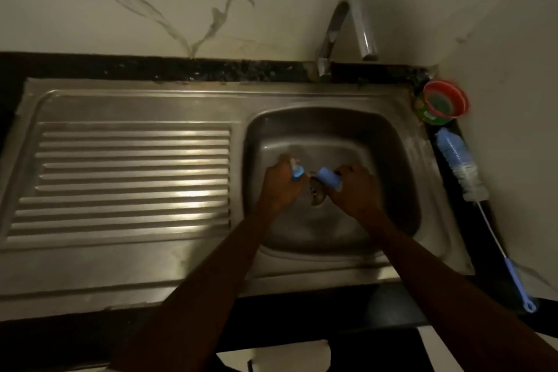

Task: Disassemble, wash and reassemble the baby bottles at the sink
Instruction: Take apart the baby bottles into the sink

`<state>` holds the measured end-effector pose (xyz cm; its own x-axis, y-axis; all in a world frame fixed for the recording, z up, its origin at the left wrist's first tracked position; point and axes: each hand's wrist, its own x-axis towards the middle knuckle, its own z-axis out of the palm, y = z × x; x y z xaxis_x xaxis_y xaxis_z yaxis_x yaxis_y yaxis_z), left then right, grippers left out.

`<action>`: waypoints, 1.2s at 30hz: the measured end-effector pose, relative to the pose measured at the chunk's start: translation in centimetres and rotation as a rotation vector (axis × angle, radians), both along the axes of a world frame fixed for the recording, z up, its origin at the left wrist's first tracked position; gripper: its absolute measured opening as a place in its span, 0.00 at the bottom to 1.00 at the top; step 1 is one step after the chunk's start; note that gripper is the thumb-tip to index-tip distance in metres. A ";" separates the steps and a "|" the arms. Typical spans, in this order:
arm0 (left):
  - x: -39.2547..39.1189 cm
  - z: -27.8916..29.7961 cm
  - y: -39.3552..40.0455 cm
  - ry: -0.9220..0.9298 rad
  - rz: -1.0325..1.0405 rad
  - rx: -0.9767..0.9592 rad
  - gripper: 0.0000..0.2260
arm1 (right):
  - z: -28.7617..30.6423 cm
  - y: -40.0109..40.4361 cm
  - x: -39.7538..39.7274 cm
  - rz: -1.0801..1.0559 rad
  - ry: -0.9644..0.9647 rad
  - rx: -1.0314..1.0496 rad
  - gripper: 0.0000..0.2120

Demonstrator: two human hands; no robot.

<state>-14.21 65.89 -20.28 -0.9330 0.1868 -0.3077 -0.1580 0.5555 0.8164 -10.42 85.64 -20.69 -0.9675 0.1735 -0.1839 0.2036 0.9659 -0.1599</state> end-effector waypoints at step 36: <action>2.2 1.2 1.5 0.807 -0.430 -0.296 0.20 | 2.2 4.4 0.4 0.566 0.239 -0.182 0.28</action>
<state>-12.05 67.42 -19.06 -0.7537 0.5806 0.3079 0.6560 0.6358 0.4068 -9.98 90.00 -18.51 -0.9182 -0.3899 0.0699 -0.3916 0.8667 -0.3090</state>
